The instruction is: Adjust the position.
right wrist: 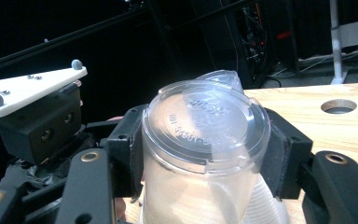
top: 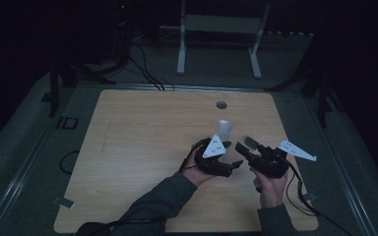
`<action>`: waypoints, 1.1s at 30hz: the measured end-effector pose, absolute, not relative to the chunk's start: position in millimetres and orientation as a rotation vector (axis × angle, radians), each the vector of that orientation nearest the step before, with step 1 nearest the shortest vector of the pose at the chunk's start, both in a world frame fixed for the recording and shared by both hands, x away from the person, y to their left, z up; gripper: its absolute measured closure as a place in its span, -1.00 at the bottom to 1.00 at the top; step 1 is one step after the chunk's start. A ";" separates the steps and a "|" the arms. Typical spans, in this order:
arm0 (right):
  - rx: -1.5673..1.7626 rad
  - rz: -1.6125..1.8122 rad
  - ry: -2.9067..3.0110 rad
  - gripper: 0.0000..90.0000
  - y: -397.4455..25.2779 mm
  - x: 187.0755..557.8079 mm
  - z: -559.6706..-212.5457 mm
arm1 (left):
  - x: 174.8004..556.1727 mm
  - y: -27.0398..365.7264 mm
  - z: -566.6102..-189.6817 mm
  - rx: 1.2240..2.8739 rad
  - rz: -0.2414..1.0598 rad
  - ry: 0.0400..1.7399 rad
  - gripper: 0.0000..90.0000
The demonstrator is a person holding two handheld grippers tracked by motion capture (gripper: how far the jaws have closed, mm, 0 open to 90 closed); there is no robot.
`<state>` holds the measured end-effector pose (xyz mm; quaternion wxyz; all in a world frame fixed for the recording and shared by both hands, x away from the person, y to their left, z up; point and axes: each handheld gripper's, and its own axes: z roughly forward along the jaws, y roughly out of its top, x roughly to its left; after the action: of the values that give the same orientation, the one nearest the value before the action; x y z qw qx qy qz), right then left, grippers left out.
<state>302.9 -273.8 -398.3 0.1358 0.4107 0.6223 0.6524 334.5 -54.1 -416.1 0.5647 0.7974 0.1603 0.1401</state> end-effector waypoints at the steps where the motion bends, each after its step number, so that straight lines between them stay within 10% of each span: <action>1: 1.189 1.889 1.802 -0.10 -273.8 302.9 -398.3 | 334.1 -54.3 -415.8 1.877 0.332 0.376 -0.36; 33: 0.992 1.773 1.968 -0.29 -283.9 289.3 -393.5 | 331.8 -26.6 -410.8 1.875 0.330 0.383 -0.29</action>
<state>289.3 -283.9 -393.5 0.1558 0.3465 0.6873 0.6191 331.8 -26.6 -410.8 0.5645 0.7970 0.1626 0.1402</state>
